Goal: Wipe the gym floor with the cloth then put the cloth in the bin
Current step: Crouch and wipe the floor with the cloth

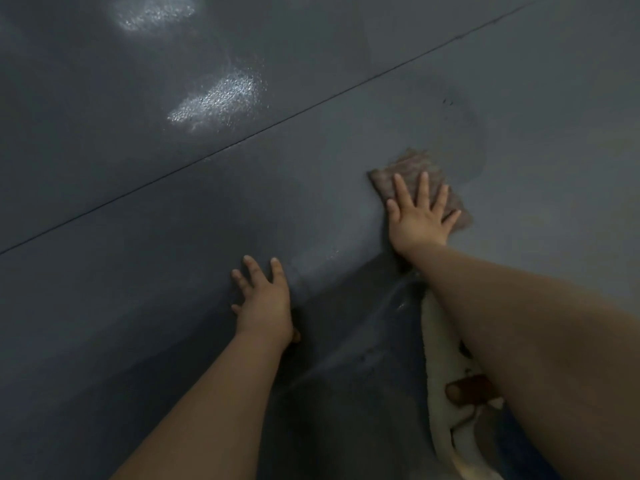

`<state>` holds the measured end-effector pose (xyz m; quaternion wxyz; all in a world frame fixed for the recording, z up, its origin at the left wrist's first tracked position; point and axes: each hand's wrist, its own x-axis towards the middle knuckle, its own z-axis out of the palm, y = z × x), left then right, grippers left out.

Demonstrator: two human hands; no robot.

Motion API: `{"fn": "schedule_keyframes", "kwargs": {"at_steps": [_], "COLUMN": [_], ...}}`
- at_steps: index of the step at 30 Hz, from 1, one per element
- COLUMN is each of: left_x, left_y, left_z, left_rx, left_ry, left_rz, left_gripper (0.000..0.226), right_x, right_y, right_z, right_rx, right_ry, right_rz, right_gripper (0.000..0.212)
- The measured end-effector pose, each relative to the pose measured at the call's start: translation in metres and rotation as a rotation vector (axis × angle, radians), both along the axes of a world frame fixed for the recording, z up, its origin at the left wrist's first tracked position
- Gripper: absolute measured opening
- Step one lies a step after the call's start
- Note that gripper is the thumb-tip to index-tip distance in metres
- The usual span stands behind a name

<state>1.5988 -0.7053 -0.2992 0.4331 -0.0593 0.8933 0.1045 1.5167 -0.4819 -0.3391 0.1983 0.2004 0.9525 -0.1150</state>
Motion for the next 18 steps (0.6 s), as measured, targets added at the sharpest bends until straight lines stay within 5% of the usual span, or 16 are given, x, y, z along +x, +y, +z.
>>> {"fn": "schedule_keyframes", "kwargs": {"at_steps": [7,13,18], "left_x": [0.0,0.001,0.0], "left_y": [0.001,0.001,0.001], "left_z": [0.0,-0.002,-0.001], "left_rx": [0.005,0.004,0.017], "left_ry": [-0.009,0.003,0.0], "left_rz": [0.015,0.034,0.05], "left_gripper": [0.127,0.128,0.128], "right_x": [0.062,0.131,0.08], "right_y": [-0.079,-0.113,-0.06], "right_z": [-0.004,-0.002,-0.001], "right_rx": [-0.024,-0.033,0.002], "right_ry": [0.098,0.02,0.052], "right_rz": [-0.453,0.032,0.34], "right_gripper": [0.05,0.053,0.049]}}
